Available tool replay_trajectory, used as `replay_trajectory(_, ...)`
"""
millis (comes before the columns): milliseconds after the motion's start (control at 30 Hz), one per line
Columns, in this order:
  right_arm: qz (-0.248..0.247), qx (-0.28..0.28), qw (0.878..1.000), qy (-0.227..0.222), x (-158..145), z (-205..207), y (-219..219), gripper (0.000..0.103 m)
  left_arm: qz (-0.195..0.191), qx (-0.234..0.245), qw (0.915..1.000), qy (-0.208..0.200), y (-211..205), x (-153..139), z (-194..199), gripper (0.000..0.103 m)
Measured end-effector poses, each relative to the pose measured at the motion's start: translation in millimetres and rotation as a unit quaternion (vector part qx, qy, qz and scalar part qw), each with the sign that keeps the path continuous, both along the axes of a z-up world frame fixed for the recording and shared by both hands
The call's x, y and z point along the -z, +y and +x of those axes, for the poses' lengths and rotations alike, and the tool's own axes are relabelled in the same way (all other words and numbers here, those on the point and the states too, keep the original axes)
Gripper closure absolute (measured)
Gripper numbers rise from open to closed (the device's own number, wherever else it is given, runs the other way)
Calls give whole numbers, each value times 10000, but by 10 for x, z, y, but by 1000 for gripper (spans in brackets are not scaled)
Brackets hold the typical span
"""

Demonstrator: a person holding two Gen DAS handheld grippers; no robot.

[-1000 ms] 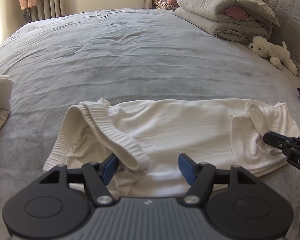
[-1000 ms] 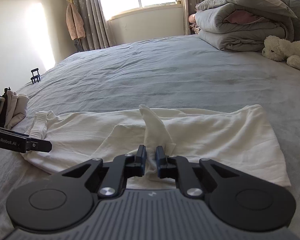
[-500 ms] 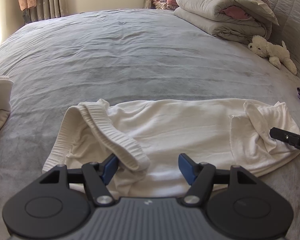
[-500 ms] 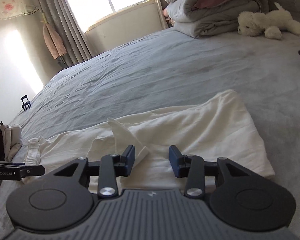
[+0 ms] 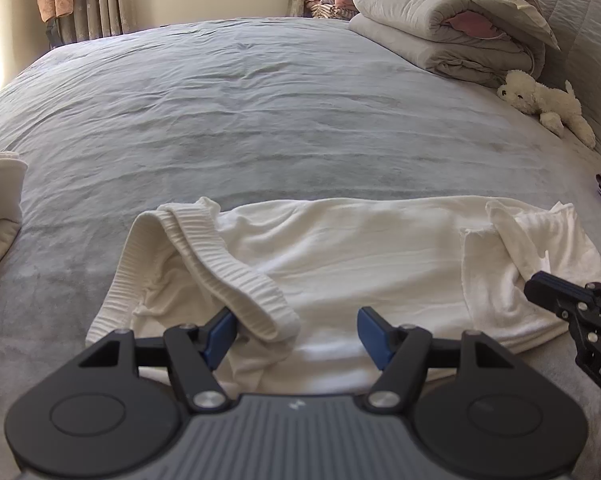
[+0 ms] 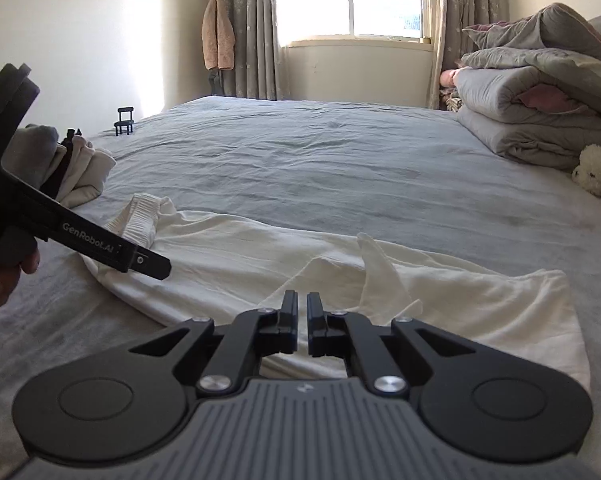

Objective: Fold clothes

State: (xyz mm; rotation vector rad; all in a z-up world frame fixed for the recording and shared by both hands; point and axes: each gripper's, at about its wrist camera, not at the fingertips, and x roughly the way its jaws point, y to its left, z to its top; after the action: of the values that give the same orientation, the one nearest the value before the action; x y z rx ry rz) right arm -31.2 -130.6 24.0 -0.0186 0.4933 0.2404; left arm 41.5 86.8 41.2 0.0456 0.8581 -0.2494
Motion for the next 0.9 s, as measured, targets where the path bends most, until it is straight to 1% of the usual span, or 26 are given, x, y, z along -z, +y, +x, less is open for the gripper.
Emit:
replay_trajectory(67, 141, 334, 9993, 7, -11, 31, -135, 67, -15, -7, 10000, 2, 3, -2, 2, 35)
replay_trajectory(100, 366, 525, 9979, 89, -4, 54, -237, 46, -22, -11, 10000, 3, 5, -3, 3, 35)
replay_trajectory(133, 571, 702, 9958, 163, 6, 70, -328, 36, -25, -12, 10000, 2, 5, -3, 3, 35)
replay_trajectory(200, 806, 938, 9919, 291, 41, 101, -428, 36, -4, 5, 10000, -5, 0, -2, 0, 35)
replay_trajectory(267, 948, 873, 9907, 425, 87, 145, -458, 36, 1, 2, 10000, -5, 1, -1, 0, 35)
replay_trajectory(300, 958, 792, 9911, 485, 111, 167, -444, 41, -1, 0, 10000, -5, 2, -2, 0, 35)
replay_trajectory(333, 907, 713, 9919, 536, 134, 185, -407, 71, -3, -3, 10000, -5, 3, -3, 0, 35)
replay_trajectory(367, 832, 644, 9931, 517, 139, 184, -363, 91, -6, -3, 10000, -6, 4, -3, 1, 35)
replay_trajectory(400, 728, 588, 9947, 417, 122, 160, -314, 99, -7, -3, 10000, -6, 4, -3, 1, 35)
replay_trajectory(500, 383, 390, 9985, 50, 41, 56, -168, 99, -19, -12, 10000, -4, 4, -5, 1, 35)
replay_trajectory(567, 129, 238, 9993, -241, -34, -35, -74, 99, -26, -16, 10000, -1, 2, -5, 3, 35)
replay_trajectory(600, 13, 147, 9994, -311, -49, -64, -26, 99, -15, -10, 10000, -2, -2, -3, 2, 35)
replay_trajectory(667, -233, -82, 9996, -164, 25, -61, 91, 99, 16, 11, 10000, -8, -6, 0, -3, 35)
replay_trajectory(733, -607, -244, 9977, 166, 157, -13, 209, 98, 19, 5, 10000, -7, -4, -1, -3, 35)
replay_trajectory(767, -761, -290, 9962, 314, 221, 16, 247, 96, 13, -4, 10000, -5, 1, -3, -4, 35)
replay_trajectory(800, -785, -312, 9959, 331, 238, 20, 250, 90, 8, -12, 10000, -3, 4, -4, -5, 35)
replay_trajectory(833, -747, -336, 9962, 298, 215, 10, 234, 87, 3, -14, 10000, -4, 4, -6, -6, 35)
replay_trajectory(900, -635, -376, 9970, 226, 162, -13, 197, 85, -17, -15, 10000, 0, 5, -9, -2, 35)
